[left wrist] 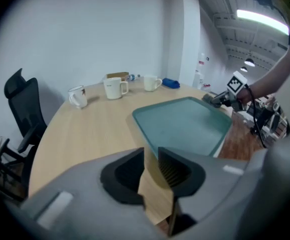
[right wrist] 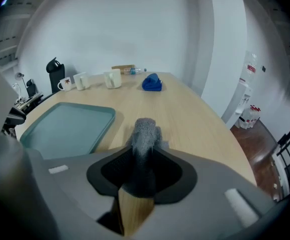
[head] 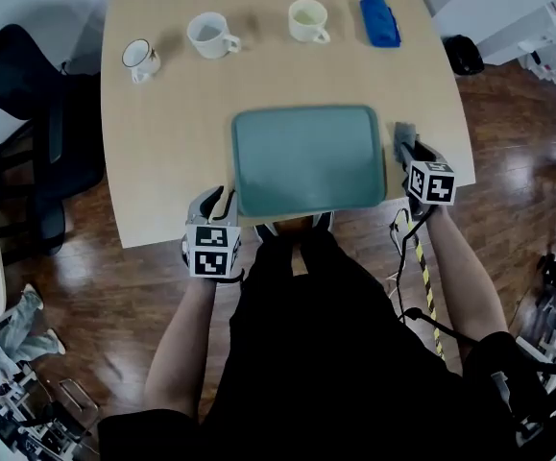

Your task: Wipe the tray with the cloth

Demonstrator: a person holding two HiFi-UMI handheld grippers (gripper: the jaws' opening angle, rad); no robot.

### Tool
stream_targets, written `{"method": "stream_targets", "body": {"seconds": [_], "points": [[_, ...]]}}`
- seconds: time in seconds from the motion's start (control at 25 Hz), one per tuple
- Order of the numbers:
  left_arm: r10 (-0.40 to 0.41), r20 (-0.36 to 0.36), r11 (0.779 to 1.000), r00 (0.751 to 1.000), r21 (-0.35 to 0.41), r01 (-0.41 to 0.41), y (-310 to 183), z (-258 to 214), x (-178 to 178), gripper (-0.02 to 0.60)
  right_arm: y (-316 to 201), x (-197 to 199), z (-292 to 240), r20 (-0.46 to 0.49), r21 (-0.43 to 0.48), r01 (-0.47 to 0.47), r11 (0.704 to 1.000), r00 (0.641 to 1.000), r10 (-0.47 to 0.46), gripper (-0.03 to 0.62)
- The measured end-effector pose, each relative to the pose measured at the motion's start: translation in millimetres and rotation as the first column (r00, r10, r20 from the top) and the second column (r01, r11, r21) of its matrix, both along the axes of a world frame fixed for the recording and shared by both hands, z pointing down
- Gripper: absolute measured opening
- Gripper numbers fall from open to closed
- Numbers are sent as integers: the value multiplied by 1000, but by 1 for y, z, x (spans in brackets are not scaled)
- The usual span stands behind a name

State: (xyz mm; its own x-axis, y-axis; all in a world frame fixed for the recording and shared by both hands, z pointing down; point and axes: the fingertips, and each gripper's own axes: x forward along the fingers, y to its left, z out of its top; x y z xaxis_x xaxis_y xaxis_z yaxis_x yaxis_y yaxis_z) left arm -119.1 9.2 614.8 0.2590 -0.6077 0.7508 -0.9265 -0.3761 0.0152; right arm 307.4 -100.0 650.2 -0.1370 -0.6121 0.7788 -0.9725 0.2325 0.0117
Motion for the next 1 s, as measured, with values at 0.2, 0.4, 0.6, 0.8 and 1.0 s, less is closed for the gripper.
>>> {"method": "stream_targets", "body": {"seconds": [0.2,0.4,0.6,0.8,1.0], "points": [[14,-1,998,1000,-55,-14,6,19,3,92,-12,-25,-23,112,86,-48,995,993,39,31],[29,-24,993,999,-111,-31,11,30,12,68,-30,-75,-15,-17,45,67,997,998,-67,31],[61,-12,992,998,-111,-62,12,31,23,28,-55,-100,-9,-139,-19,58,998,988,-60,30],[47,-87,991,995,-125,-58,13,31,21,26,-50,-180,5,-122,-73,183,980,974,-191,29],[88,-110,984,990,-143,-104,17,32,22,28,-36,-284,1,12,-73,285,956,958,-285,29]]}}
